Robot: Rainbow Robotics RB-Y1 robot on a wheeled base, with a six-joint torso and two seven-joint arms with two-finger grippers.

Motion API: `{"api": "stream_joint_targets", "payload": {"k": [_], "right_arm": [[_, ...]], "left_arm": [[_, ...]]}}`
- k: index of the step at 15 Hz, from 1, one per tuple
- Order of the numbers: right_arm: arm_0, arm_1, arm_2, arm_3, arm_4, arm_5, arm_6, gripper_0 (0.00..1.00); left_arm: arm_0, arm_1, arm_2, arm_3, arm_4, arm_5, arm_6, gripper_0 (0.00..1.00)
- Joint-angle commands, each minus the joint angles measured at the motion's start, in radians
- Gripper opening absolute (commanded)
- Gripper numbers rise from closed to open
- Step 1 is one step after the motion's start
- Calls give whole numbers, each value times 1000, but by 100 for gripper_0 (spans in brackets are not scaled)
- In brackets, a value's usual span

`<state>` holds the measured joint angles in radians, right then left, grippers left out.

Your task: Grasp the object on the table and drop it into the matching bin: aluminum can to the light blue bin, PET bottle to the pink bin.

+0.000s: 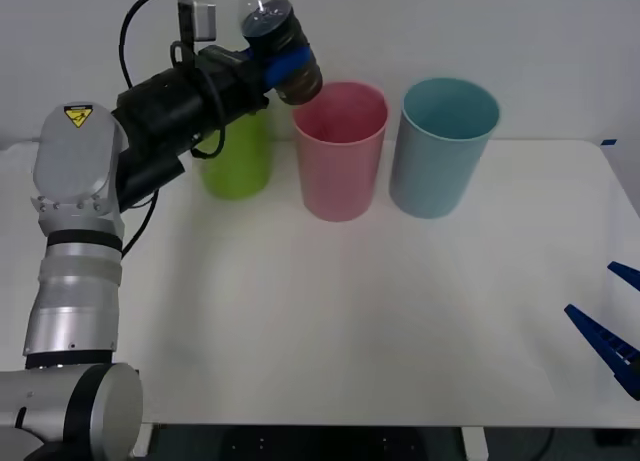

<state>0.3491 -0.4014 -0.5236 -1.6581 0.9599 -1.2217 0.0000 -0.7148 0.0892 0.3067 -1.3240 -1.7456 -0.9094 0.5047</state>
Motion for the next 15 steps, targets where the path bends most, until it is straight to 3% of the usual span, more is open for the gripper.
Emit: {"api": "stream_joint_targets", "payload": {"k": [1,9,15], "right_arm": [[0,0,0,0,0,0,0,100],[0,0,0,0,0,0,0,100],[0,0,0,0,0,0,0,100]], "left_arm": [[-32,-62,18,5,-106,14,-3,0],[-235,-88,37,229,-301,78,-25,0],[-258,-88,18,255,-322,92,-11,0]]}}
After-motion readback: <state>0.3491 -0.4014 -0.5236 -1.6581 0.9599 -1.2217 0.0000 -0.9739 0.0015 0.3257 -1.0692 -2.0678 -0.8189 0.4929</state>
